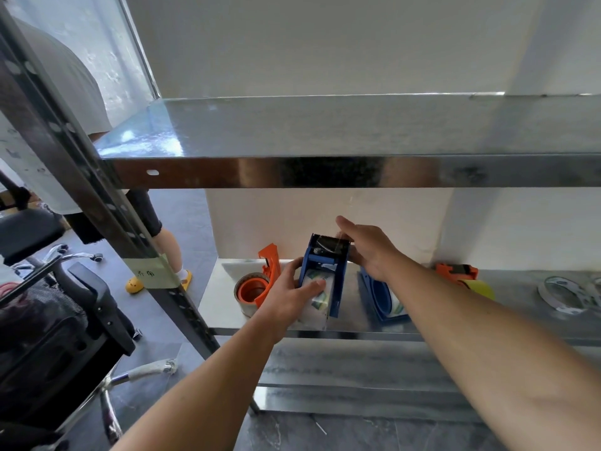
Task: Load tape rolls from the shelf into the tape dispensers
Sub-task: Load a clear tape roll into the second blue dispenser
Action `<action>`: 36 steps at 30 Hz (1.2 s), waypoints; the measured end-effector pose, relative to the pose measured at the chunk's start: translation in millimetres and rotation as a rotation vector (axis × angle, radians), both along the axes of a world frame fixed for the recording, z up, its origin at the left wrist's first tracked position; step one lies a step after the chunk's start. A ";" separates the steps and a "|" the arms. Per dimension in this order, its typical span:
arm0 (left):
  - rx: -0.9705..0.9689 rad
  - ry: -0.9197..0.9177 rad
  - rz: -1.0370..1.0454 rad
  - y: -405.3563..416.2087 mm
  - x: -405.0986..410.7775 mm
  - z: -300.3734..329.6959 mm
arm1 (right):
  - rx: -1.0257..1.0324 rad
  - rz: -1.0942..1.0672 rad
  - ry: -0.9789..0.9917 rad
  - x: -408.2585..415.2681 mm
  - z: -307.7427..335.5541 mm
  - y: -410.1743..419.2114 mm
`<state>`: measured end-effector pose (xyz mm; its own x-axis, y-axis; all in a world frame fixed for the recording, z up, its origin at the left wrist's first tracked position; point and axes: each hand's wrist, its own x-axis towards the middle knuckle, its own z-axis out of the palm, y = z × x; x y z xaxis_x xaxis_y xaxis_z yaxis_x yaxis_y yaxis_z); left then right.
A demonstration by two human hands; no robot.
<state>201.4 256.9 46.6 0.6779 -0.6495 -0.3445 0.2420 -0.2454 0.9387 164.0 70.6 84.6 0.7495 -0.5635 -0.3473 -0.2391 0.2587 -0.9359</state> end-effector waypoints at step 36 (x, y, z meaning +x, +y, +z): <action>-0.055 -0.033 -0.218 9.7 -7.1 21.5 | -0.151 -0.109 0.111 12.7 6.4 -13.6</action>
<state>194.3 266.6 68.1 0.5295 -0.7993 -0.2841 0.1575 -0.2364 0.9588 176.7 57.0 91.0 0.6432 -0.6912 -0.3294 -0.3208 0.1474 -0.9356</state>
